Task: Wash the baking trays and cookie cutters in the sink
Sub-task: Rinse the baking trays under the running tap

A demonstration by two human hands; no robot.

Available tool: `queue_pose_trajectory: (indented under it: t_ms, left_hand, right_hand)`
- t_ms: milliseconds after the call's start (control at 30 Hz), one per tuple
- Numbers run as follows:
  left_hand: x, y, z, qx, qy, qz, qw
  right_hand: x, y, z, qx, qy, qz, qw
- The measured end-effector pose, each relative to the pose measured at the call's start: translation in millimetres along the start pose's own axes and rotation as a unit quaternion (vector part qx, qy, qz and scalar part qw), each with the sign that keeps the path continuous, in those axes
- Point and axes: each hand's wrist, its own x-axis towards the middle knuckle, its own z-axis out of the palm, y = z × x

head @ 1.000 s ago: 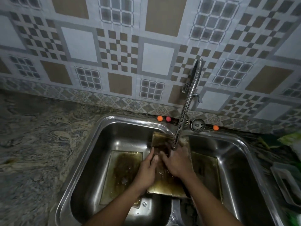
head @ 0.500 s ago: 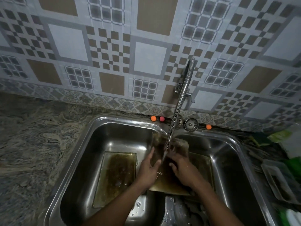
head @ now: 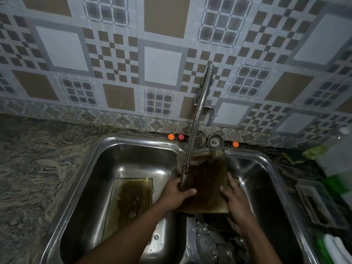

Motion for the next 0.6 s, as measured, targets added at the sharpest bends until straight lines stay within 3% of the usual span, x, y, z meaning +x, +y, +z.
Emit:
queue_pose_trajectory:
  t_ms: [100, 200, 300, 467, 600]
  left_hand:
    - [3, -5, -2, 0.146, 0.036, 0.042, 0.988]
    - [-12, 20, -5, 0.031, 0.020, 0.058, 0.998]
    - [-26, 40, -12, -0.109, -0.008, 0.021, 0.994]
    - [-36, 35, -31, -0.077, 0.007, 0.017, 0.997]
    - [-43, 33, -56, -0.146, -0.010, 0.000, 0.989]
  right_hand:
    - [-2, 0, 16, -0.085, -0.004, -0.046, 0.995]
    - [-3, 8, 39, -0.105, -0.028, -0.069, 0.992]
    - [-8, 15, 68, -0.112, -0.060, -0.072, 0.989]
    - [-1, 36, 97, -0.160, -0.109, -0.053, 0.980]
    - [9, 50, 93, -0.190, -0.114, -0.062, 0.973]
